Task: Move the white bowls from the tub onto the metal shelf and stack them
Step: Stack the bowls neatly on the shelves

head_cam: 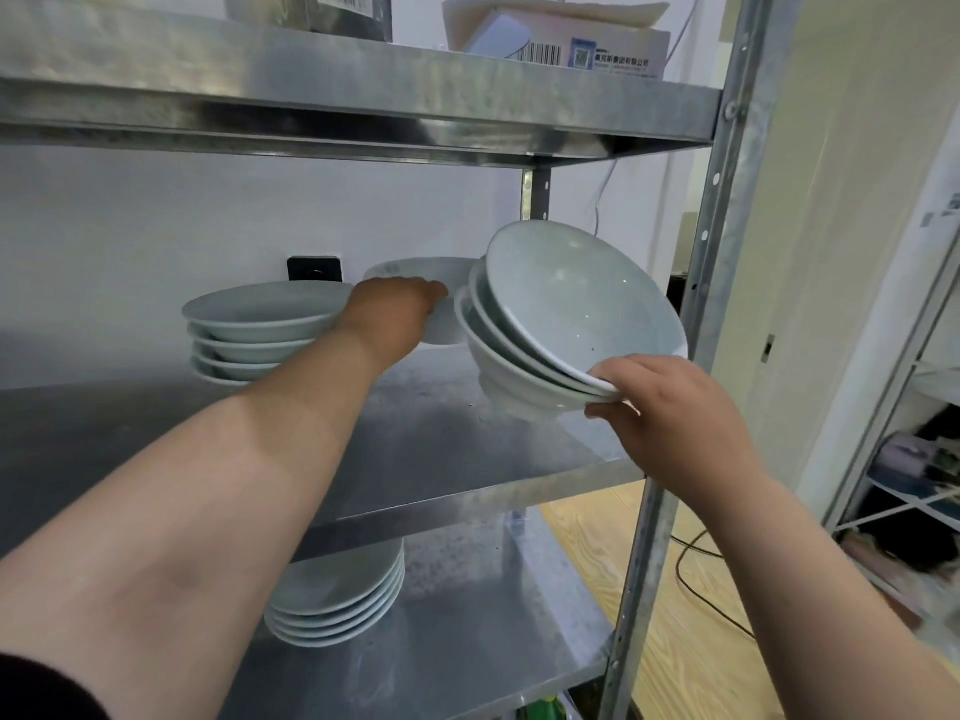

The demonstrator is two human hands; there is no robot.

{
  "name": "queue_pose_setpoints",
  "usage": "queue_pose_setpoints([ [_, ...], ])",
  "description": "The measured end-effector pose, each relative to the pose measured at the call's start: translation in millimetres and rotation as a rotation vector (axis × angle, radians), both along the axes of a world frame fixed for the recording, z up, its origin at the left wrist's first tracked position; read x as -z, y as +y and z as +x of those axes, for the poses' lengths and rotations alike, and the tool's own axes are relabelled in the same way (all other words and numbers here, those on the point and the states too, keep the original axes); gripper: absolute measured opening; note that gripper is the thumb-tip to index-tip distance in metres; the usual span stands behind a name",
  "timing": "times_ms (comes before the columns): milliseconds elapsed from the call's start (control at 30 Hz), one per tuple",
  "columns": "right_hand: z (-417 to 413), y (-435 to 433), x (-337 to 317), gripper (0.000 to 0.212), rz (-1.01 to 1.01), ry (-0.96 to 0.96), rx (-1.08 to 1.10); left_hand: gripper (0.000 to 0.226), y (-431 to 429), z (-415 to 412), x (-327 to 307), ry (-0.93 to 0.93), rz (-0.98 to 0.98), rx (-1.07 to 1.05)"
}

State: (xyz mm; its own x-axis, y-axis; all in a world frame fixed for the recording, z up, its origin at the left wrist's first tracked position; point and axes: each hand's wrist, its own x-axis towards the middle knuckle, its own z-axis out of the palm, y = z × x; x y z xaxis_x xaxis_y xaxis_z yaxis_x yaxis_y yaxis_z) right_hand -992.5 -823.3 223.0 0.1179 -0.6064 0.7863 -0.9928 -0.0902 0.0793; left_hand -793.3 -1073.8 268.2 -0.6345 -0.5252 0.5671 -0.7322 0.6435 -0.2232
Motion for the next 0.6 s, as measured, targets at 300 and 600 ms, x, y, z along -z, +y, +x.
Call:
queue_pose_setpoints([
  [300,3.7,-8.8,-28.8,0.009,-0.042,0.044,0.02,0.042,13.4,-8.8,39.3,-0.145,0.001,0.046],
  [600,16.1,-73.3,-51.6,0.018,-0.011,0.063,0.064,0.035,30.2,7.2,61.4,-0.189,0.043,0.086],
])
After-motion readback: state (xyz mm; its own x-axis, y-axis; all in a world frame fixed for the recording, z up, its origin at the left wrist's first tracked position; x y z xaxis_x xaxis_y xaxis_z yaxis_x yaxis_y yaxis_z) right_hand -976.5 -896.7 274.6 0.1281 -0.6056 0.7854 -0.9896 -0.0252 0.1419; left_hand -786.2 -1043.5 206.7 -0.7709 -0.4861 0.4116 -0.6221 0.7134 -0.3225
